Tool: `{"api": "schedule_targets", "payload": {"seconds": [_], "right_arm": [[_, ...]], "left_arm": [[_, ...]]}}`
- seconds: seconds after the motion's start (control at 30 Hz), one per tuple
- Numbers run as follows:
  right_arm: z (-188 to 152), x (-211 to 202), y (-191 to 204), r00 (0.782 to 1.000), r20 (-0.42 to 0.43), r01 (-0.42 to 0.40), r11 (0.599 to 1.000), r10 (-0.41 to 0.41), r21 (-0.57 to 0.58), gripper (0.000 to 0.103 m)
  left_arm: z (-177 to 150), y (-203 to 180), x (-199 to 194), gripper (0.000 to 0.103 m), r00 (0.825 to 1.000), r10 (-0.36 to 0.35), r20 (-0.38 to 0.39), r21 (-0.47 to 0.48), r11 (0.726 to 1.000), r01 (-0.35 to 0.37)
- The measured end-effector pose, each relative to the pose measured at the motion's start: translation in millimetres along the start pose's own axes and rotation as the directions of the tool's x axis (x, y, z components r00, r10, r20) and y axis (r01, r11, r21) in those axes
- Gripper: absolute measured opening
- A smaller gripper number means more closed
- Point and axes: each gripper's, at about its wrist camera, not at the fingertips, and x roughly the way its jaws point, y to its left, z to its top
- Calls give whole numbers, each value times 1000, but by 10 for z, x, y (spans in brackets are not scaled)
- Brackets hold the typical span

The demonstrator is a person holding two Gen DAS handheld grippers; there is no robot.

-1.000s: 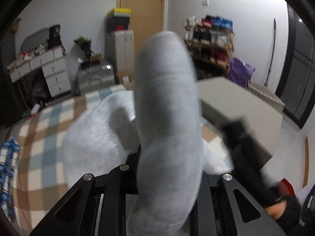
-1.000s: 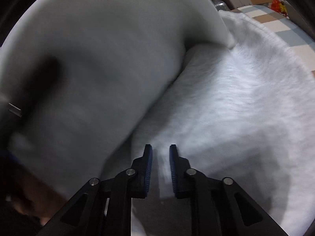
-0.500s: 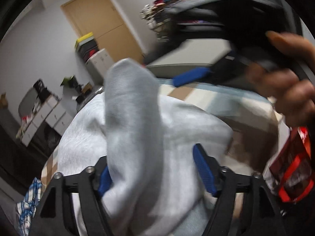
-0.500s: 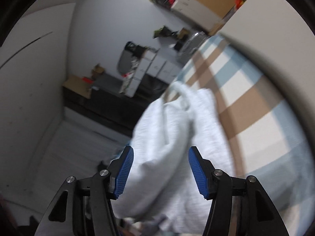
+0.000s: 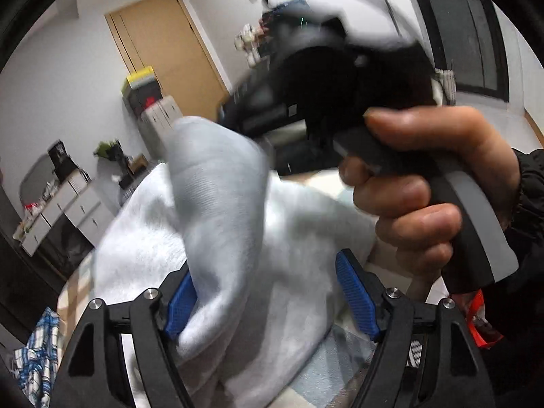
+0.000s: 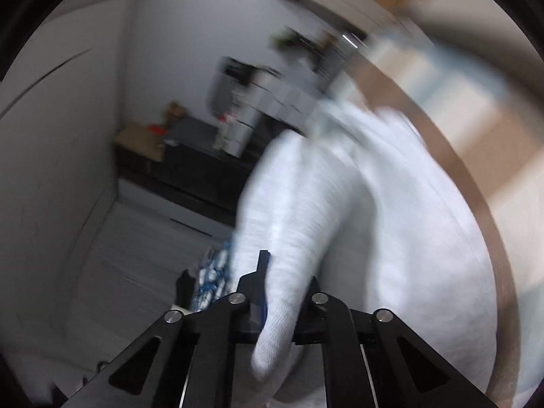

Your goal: Fold large clothes

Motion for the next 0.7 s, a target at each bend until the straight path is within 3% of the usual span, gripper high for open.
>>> {"api": "schedule_targets", "payload": {"seconds": [0.07, 0.1, 0.13, 0.17, 0.23, 0.27, 0.33, 0.37, 0.47, 0.6, 0.7], "right_arm": [[34, -79, 212, 1000, 25, -12, 993, 15, -116, 7], [41, -58, 172, 1000, 21, 16, 993, -13, -120, 7], [52, -1, 12, 993, -5, 114, 991, -114, -72, 8], [41, 75, -248, 968, -65, 244, 969, -242, 28, 9], [-26, 117, -608, 919, -156, 383, 913, -361, 140, 11], [-59, 112, -729, 915, -181, 390, 903, -360, 180, 13], [-47, 69, -738, 927, -183, 359, 914, -326, 189, 13], [-16, 46, -706, 924, -178, 368, 913, -338, 175, 20], [-11, 52, -676, 916, -175, 386, 912, -360, 142, 29], [8, 46, -728, 925, -186, 361, 918, -331, 163, 31], [-41, 20, -806, 925, -188, 360, 919, -330, 159, 35]], "left_arm": [[8, -10, -170, 81, 996, 7, 89, 23, 1000, -9], [9, -22, -191, 81, 995, -15, 96, 30, 999, 12], [0, -43, -147, 81, 996, -57, 68, 36, 998, 55], [-18, -71, -72, 81, 995, -91, 31, 37, 995, 90], [-71, -148, 95, 81, 990, -139, -30, 38, 989, 140], [-91, -209, 158, 81, 990, -134, -45, 46, 990, 136], [-69, -277, 189, 82, 993, -109, -43, 70, 991, 112], [-48, -283, 188, 82, 993, -112, -44, 65, 991, 114], [12, -216, 154, 82, 984, -171, -53, 11, 985, 172], [-8, 74, -38, 82, 962, -272, -14, -33, 962, 271], [-98, 444, -206, 82, 963, -267, 20, -157, 951, 267]]}}
